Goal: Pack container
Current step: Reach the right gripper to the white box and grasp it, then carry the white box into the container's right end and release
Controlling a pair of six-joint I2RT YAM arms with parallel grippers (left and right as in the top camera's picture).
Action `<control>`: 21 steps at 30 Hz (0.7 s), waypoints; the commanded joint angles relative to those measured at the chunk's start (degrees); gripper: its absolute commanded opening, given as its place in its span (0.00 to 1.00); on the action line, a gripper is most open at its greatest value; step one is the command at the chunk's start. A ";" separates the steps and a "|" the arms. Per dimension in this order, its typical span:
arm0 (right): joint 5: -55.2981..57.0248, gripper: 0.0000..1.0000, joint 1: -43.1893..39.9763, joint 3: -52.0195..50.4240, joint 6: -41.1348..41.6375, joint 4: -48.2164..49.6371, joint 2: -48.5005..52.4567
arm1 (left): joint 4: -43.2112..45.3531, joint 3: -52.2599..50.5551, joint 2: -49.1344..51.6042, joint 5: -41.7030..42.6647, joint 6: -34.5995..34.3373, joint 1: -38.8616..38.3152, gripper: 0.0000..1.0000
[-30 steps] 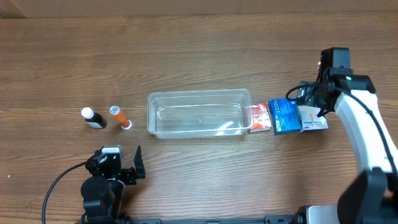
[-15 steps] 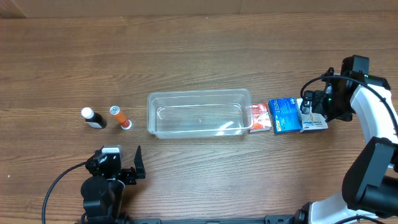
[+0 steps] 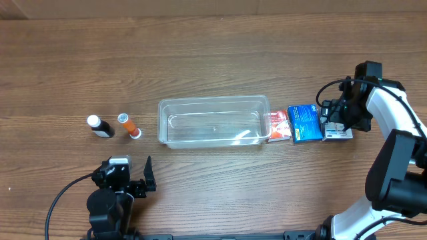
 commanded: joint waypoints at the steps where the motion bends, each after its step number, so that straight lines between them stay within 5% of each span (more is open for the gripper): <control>1: 1.44 0.91 -0.07 -0.94 1.79 1.20 0.33 | 0.37 -0.24 -0.61 -0.37 -0.79 -0.24 1.00; 4: 1.42 0.91 -0.07 -3.23 3.10 3.96 0.37 | 0.37 -0.24 -0.61 -0.37 -0.79 -0.24 1.00; 9: 4.85 0.76 -0.07 -2.95 8.68 3.08 0.35 | 0.37 -0.24 -0.61 -0.37 -0.79 -0.24 1.00; 15: 6.14 0.64 1.42 8.70 14.19 -9.14 -4.35 | 0.37 -0.24 -0.59 -0.37 -0.79 -0.24 1.00; 21: 1.38 0.59 19.34 16.96 19.65 -17.75 -17.88 | 0.37 -0.24 -0.61 -0.37 -0.79 -0.24 1.00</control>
